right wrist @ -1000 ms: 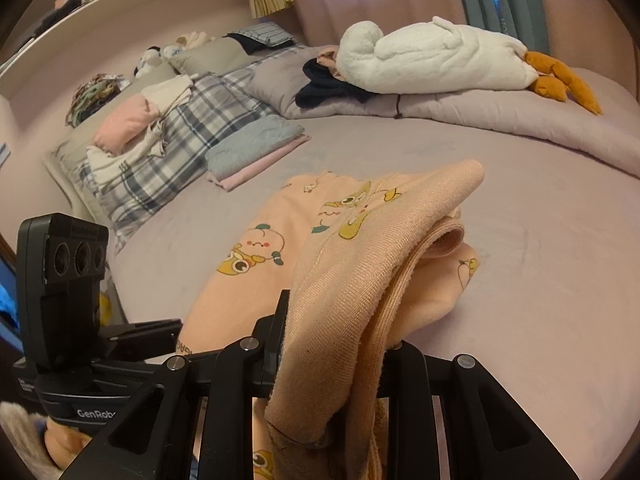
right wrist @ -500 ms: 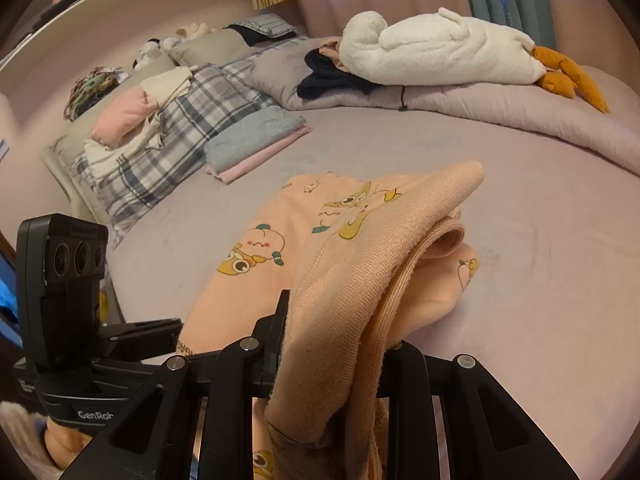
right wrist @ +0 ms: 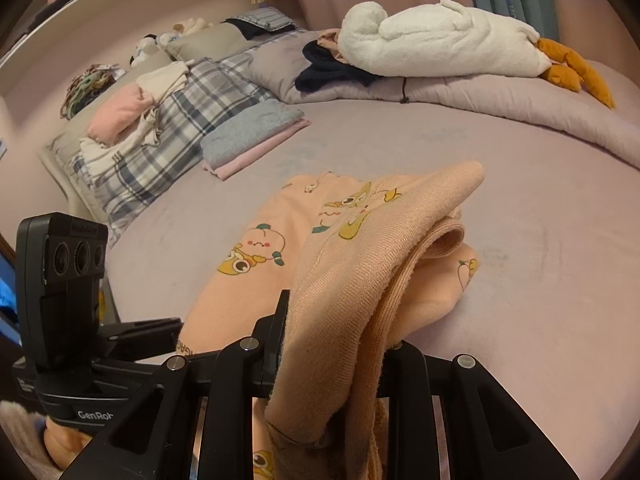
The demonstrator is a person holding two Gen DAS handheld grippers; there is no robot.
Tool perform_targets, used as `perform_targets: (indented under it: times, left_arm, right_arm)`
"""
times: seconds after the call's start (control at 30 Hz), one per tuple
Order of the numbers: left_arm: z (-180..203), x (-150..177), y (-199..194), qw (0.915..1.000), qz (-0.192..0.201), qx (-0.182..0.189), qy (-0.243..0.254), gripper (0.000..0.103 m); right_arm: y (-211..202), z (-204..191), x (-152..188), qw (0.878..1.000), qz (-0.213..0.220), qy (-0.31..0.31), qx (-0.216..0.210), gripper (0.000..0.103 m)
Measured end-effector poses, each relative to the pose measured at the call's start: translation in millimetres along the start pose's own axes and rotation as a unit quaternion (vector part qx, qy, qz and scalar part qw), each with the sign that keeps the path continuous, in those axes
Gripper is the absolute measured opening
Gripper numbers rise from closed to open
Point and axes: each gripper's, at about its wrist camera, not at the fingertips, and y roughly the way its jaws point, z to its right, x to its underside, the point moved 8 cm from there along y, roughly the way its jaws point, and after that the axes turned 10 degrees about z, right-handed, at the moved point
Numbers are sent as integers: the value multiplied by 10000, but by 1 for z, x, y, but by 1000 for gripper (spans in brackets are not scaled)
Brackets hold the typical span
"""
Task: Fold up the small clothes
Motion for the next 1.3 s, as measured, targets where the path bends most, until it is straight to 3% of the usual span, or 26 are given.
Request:
perform_targets:
  times: [1.3]
  left_arm:
    - [-13, -6, 44, 9993, -308, -226, -40, 42]
  right_arm:
    - [29, 19, 8, 9993, -163, 337, 21, 27]
